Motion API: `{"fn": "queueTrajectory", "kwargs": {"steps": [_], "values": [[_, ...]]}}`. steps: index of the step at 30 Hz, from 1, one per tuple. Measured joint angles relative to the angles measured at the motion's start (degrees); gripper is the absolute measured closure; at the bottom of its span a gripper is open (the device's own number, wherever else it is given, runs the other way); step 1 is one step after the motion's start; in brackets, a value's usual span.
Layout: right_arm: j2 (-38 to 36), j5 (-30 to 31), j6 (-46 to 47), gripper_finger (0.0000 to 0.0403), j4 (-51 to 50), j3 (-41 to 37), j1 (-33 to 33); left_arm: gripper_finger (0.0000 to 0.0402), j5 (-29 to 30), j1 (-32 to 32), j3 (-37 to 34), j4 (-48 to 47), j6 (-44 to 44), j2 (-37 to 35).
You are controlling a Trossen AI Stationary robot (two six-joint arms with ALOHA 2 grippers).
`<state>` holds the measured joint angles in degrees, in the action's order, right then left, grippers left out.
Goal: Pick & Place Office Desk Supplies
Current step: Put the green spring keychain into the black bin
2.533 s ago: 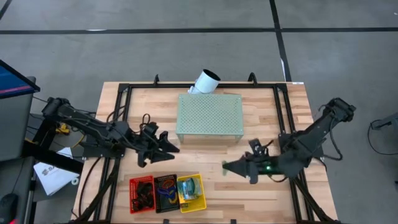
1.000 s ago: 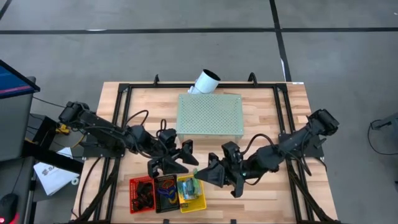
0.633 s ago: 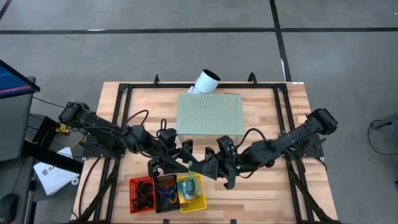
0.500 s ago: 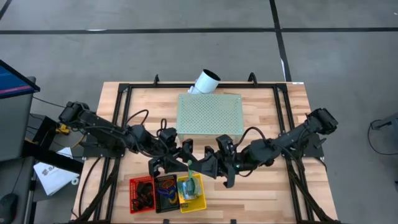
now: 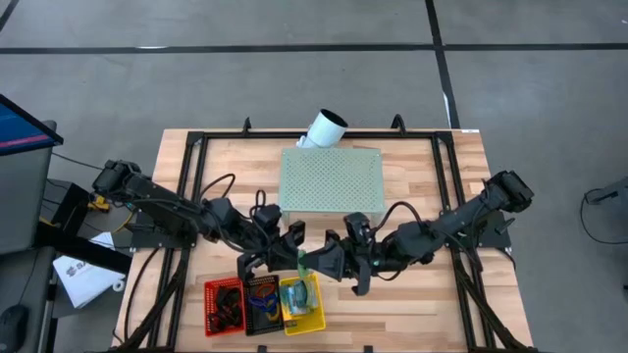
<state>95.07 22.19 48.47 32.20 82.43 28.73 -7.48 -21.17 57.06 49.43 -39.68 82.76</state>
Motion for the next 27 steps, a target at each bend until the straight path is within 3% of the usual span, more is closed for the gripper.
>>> {"fn": "queueTrajectory", "kwargs": {"steps": [4, 16, 19, 27], "values": [[0.0, 3.87, -0.5, 0.0345, -0.26, 0.0, 0.55, 0.0396, -3.04, -1.31, 0.0, -8.74, -1.03, -1.81], [0.02, 4.92, -0.58, 0.0274, -0.96, -0.04, -0.88, 0.0397, -1.51, -8.74, 0.0, -57.49, -0.04, -14.05], [-0.04, 4.66, -0.42, 0.0267, -0.91, -0.04, -1.07, 0.0397, 0.38, -10.48, -0.07, -61.75, -0.28, -15.2], [-0.09, 1.85, 2.14, 0.0262, -4.32, 0.0, -0.61, 0.0397, 3.21, -10.51, -0.07, -61.4, 0.22, -16.65]]}}
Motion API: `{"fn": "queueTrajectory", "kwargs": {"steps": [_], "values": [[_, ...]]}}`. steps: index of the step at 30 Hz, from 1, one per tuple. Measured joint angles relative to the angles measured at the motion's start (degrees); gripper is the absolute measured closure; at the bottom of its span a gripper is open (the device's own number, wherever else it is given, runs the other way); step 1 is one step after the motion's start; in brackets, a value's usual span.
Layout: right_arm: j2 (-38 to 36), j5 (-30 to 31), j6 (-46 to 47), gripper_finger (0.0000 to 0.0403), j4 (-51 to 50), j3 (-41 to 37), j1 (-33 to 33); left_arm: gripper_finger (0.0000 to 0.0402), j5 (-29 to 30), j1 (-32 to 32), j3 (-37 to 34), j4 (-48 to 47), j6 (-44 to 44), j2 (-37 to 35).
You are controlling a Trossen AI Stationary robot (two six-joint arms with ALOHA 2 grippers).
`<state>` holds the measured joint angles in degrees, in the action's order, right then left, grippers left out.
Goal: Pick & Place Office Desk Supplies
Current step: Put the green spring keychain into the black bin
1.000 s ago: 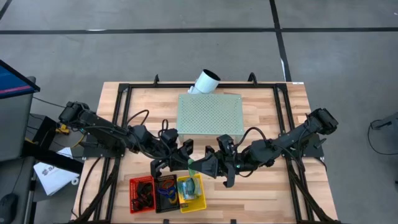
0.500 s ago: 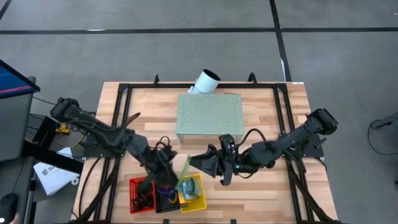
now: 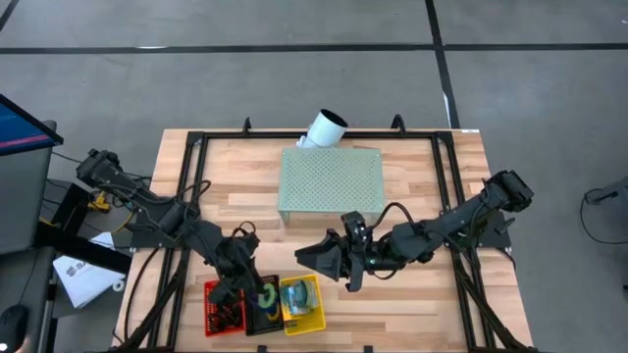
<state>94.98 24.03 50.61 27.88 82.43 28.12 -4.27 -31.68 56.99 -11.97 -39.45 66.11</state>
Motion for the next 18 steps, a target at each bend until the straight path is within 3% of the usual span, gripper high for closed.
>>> {"fn": "queueTrajectory", "kwargs": {"steps": [8, 18], "values": [[0.0, 1.59, -0.04, 0.0263, 0.25, 0.0, -0.16, 0.0397, 0.04, -0.18, -0.93, -7.83, -0.04, 2.04], [0.0, 2.01, -0.02, 0.0262, 1.11, 0.0, -0.55, 0.0394, -0.04, -1.78, -13.08, -4.45, -2.86, 8.85]]}}
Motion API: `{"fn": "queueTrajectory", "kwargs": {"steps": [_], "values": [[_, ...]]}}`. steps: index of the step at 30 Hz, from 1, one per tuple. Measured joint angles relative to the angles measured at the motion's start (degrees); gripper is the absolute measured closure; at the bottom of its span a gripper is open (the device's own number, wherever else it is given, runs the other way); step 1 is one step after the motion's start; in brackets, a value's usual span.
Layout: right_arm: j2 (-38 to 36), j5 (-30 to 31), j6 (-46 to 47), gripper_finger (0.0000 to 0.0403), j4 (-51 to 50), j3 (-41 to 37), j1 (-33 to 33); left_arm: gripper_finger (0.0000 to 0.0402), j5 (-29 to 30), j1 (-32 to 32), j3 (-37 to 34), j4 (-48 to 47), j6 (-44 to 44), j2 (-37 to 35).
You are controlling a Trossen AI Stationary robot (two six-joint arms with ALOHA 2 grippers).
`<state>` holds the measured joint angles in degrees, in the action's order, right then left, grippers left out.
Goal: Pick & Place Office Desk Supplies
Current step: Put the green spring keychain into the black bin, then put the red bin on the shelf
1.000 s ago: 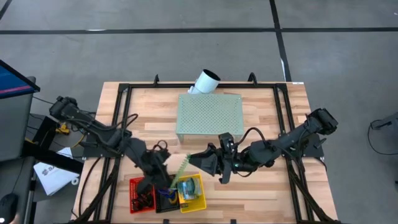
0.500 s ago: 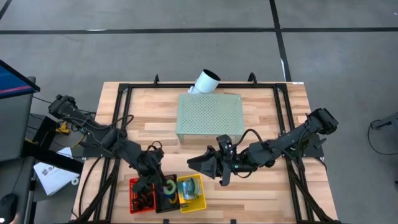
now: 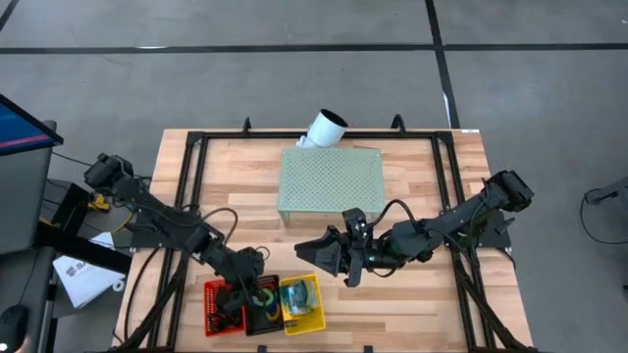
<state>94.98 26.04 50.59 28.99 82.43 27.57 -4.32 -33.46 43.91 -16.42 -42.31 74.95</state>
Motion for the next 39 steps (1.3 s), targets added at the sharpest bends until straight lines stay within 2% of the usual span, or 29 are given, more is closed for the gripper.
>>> {"fn": "queueTrajectory", "kwargs": {"steps": [3, 6, 16, 20, 23, 27, 31, 34, 36, 39], "values": [[0.02, 0.0, 0.0, 0.0262, 0.04, 0.0, 0.02, 0.0383, 0.0, -0.45, -2.77, 4.69, -1.52, 1.36], [0.04, 0.0, 0.42, 0.0262, 0.25, 0.0, 0.0, 0.0353, -0.15, -0.5, -3.7, 7.7, -1.72, 1.92], [0.04, 0.02, 0.14, 0.0261, 0.12, 0.0, -0.55, 0.0177, 1.38, -0.54, -3.85, 7.77, -0.19, 1.12], [0.02, 1.83, -0.85, 0.026, -2.32, 0.0, -0.64, 0.014, 1.36, 0.11, -3.85, 10.12, 1.46, -2.72], [-0.83, 3.95, -1.32, 0.026, -7.92, 0.0, -0.12, 0.0138, 2.68, 1.43, -3.85, 13.16, 3.53, -9.8], [-3.0, 6.49, 0.4, 0.026, -15.59, -0.02, 1.01, 0.0154, 8.27, 4.79, -3.8, 11.06, 8.26, -25.33], [-4.88, 7.35, -0.93, 0.026, -16.16, -0.02, 2.25, 0.0177, 15.43, 6.41, -3.78, 1.79, 11.28, -40.75], [-6.16, 7.95, -2.27, 0.026, -16.13, -0.02, 2.66, 0.0192, 17.93, 6.32, -4.79, -2.73, 11.49, -48.01], [-6.88, 9.05, -2.83, 0.026, -16.15, -0.02, 3.06, 0.0199, 19.41, 6.26, -7.7, -0.89, 12.75, -51.35], [-8.08, 11.57, -3.9, 0.026, -15.9, -0.02, 3.24, 0.0207, 22.75, 6.59, -14.19, 10.72, 18.61, -53.38]]}}
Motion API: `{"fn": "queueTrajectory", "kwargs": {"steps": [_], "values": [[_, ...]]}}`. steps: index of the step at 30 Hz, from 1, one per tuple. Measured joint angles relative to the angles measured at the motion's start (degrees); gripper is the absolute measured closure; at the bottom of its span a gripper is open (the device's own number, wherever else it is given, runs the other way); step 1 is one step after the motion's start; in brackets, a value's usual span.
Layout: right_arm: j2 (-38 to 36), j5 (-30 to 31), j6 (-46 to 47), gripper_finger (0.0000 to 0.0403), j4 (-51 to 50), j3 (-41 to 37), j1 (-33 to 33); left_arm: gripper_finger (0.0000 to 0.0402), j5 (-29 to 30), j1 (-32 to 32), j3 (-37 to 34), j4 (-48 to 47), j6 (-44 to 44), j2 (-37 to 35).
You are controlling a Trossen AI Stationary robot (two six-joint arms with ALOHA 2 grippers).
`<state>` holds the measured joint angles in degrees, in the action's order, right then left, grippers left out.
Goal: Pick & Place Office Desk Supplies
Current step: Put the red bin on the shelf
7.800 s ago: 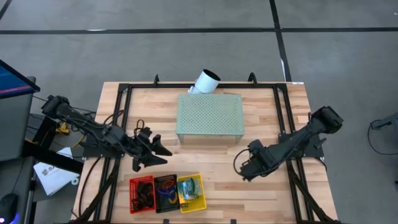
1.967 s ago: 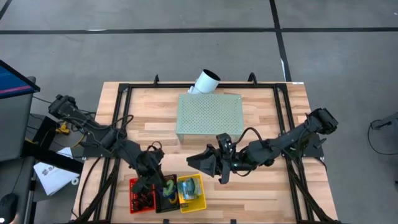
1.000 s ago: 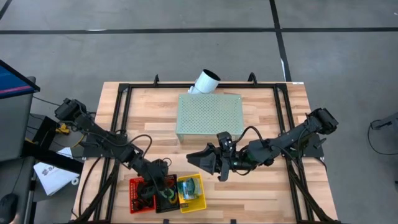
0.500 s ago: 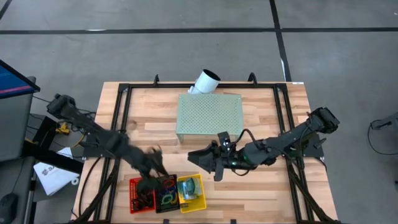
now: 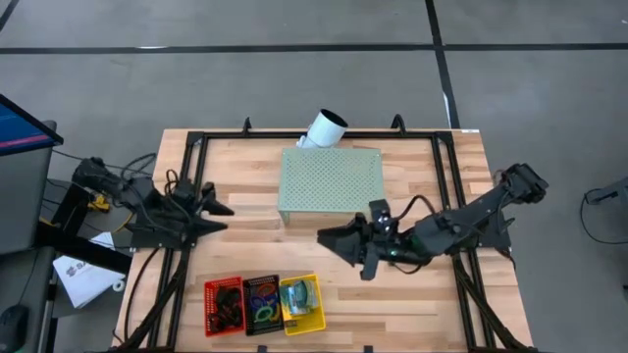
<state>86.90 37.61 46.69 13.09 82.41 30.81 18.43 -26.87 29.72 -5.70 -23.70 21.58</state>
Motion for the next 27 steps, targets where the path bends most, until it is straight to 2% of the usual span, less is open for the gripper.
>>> {"fn": "queueTrajectory", "kwargs": {"steps": [3, 5, 10, 17, 20, 24, 27], "values": [[-0.76, 2.93, -1.23, 0.026, -0.02, 0.02, 0.45, 0.021, 0.94, 2.75, -5.68, 9.93, 5.65, 1.07], [-0.92, 3.96, -1.58, 0.026, 0.37, 0.01, 0.63, 0.0211, 0.5, 5.59, -7.38, 11.46, 6.96, 1.53], [-0.6, 6.57, -0.63, 0.026, 0.84, 0.02, 1.04, 0.0212, -6.92, 11.92, -7.72, 9.66, 9.68, -1.48], [-0.05, 11.22, 0.19, 0.026, 0.84, 0.02, 1.19, 0.0225, -15.26, 19.49, -7.55, 0.9, 8.39, -8.41], [0.08, 13.04, 0.01, 0.026, 0.6, 0.0, 1.74, 0.0229, -20.49, 19.97, -7.58, -8.94, 4.46, -7.53], [0.06, 14.9, -0.2, 0.026, 0.56, 0.0, 2.31, 0.0228, -31.77, 16.98, -7.65, -17.9, -3.84, -2.65], [0.06, 16.8, -1.05, 0.026, 0.46, 0.0, 2.91, 0.0227, -32.13, 11.89, -7.65, -18.83, -6.49, 2.33]]}}
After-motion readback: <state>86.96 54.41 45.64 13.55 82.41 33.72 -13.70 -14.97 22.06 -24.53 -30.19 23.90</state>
